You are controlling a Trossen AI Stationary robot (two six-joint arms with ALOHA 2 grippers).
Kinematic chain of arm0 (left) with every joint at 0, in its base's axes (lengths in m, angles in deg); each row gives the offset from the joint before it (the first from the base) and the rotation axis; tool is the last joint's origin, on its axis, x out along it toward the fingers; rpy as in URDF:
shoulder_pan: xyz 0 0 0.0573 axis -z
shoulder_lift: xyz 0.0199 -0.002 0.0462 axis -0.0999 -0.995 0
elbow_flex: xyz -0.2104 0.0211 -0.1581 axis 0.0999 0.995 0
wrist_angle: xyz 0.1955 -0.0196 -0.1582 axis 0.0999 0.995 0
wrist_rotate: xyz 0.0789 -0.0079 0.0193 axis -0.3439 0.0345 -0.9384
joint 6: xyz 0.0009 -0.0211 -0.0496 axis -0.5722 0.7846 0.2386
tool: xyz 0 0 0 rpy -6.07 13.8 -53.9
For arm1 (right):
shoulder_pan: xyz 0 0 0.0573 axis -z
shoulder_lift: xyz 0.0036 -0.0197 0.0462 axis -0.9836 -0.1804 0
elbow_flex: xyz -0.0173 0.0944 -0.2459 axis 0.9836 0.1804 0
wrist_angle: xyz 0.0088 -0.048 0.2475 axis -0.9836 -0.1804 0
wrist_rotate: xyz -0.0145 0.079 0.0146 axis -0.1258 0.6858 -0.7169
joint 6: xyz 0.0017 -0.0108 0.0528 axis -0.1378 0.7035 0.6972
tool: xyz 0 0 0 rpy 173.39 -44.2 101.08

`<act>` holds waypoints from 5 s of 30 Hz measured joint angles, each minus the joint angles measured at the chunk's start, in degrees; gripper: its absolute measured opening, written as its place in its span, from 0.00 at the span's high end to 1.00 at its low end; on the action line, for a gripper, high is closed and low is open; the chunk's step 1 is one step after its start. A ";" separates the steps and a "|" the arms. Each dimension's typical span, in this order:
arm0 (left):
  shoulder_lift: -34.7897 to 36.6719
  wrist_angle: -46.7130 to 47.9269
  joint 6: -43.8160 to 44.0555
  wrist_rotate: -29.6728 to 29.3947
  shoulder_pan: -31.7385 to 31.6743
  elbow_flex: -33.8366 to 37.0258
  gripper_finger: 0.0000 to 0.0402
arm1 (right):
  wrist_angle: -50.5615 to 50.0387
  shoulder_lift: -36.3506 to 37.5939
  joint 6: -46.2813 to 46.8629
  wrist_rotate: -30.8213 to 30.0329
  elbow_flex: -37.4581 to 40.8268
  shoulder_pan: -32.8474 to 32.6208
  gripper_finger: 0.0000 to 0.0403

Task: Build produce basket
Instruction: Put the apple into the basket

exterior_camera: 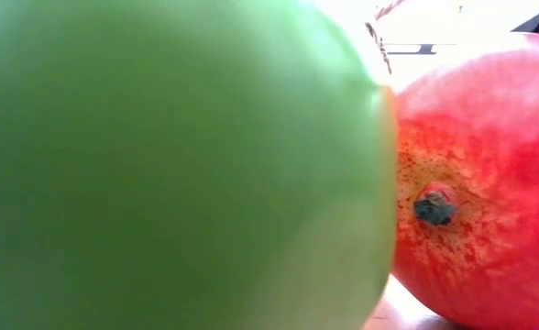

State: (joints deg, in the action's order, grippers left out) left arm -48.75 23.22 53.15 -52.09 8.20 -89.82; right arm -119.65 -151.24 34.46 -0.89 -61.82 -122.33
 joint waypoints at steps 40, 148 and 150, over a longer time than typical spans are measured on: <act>0.00 0.02 -0.01 -0.01 0.00 -0.01 0.85 | -9.52 0.17 1.94 5.75 0.09 0.19 0.08; -0.02 0.02 0.01 0.00 0.00 -0.02 0.85 | 53.36 16.58 -62.41 -3.05 0.02 41.92 0.07; -0.01 0.02 0.02 -0.02 0.00 -0.02 0.86 | 53.96 14.95 -62.60 -3.72 0.02 41.94 0.07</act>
State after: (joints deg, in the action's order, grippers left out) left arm -48.75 23.24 53.17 -52.11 8.21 -89.84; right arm -65.69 -136.30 -28.14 -4.61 -61.80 -80.38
